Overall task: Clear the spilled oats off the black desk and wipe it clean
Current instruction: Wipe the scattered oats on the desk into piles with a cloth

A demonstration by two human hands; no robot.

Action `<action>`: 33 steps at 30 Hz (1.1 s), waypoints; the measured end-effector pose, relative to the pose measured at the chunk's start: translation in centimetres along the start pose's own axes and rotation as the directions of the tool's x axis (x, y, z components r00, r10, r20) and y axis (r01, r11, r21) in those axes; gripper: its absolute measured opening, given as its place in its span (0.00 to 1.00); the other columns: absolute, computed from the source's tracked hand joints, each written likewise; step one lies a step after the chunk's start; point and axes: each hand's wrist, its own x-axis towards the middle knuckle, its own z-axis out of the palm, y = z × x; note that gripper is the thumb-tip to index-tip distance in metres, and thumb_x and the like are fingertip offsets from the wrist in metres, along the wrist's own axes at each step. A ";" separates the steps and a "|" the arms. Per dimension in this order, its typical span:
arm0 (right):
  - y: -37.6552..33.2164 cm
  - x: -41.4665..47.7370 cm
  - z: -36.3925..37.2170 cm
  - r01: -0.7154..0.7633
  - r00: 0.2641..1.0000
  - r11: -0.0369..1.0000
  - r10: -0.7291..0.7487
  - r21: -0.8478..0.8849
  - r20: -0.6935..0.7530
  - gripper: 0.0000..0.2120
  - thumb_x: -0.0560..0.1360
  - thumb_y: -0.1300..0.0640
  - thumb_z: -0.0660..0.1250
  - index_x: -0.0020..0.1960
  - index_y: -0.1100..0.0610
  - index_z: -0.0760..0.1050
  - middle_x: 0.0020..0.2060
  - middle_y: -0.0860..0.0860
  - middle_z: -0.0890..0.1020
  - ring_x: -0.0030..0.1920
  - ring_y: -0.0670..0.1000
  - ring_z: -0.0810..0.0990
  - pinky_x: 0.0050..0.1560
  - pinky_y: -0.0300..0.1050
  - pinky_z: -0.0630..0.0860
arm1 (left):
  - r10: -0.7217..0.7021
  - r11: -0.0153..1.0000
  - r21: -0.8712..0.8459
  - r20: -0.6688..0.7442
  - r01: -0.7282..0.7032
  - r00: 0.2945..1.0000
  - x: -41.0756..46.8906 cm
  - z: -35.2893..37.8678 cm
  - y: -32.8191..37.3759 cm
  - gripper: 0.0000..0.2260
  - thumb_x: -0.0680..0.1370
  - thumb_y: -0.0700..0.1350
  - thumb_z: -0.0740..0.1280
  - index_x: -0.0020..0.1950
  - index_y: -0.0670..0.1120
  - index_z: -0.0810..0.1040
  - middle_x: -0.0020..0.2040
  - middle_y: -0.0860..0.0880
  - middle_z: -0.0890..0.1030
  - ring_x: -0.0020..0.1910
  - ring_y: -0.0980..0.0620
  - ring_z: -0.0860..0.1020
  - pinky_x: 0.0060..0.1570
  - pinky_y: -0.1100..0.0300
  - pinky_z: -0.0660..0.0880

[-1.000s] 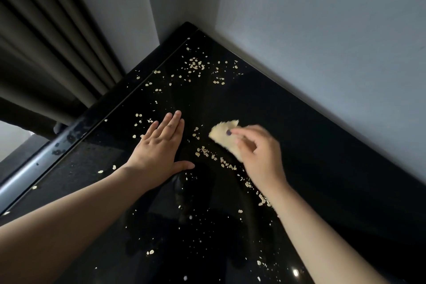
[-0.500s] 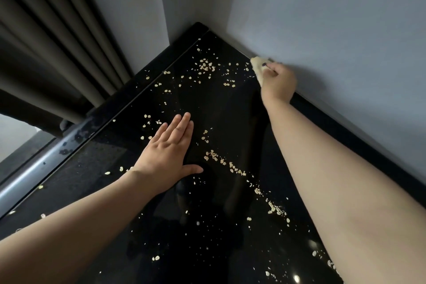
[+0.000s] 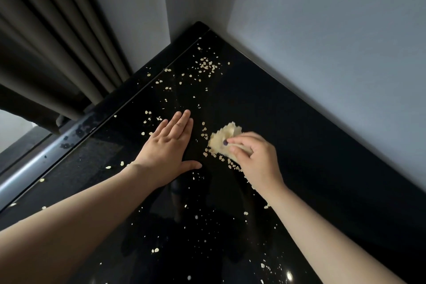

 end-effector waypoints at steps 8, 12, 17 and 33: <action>-0.7 7.4 -2.2 -0.121 0.892 0.990 0.141 0.073 -0.430 0.09 0.74 0.63 0.67 0.52 0.56 0.83 0.48 0.48 0.82 0.48 0.40 0.78 0.51 0.23 0.68 | 0.032 0.988 -0.149 -0.118 -0.049 0.993 -1.0 -2.7 -3.0 0.39 0.74 0.66 0.62 0.78 0.50 0.52 0.78 0.51 0.54 0.77 0.52 0.53 0.74 0.57 0.54; -0.9 14.8 -2.2 -0.214 0.822 0.969 0.248 0.126 -0.513 0.11 0.76 0.60 0.65 0.55 0.56 0.82 0.51 0.49 0.83 0.53 0.47 0.80 0.52 0.34 0.73 | 0.022 0.995 -0.092 -0.121 -0.034 0.992 -0.9 -2.6 -4.7 0.44 0.69 0.72 0.50 0.78 0.47 0.53 0.78 0.50 0.53 0.77 0.53 0.48 0.74 0.59 0.46; -1.5 18.3 -0.1 -0.286 0.832 0.956 0.278 0.060 -0.480 0.12 0.78 0.61 0.62 0.57 0.57 0.81 0.53 0.51 0.82 0.53 0.49 0.80 0.47 0.34 0.68 | 0.001 0.993 -0.117 -0.157 -0.020 0.988 -0.3 -2.9 -6.3 0.45 0.69 0.72 0.51 0.78 0.46 0.53 0.78 0.50 0.55 0.77 0.54 0.50 0.73 0.61 0.47; -3.8 5.0 1.6 0.015 0.992 0.992 0.002 0.128 -0.127 0.11 0.74 0.67 0.68 0.52 0.56 0.83 0.49 0.44 0.82 0.50 0.36 0.78 0.50 0.26 0.71 | -0.033 0.999 -0.028 -0.153 0.029 0.988 -0.8 -3.1 -9.3 0.42 0.70 0.70 0.49 0.77 0.45 0.57 0.77 0.50 0.58 0.76 0.52 0.56 0.70 0.61 0.53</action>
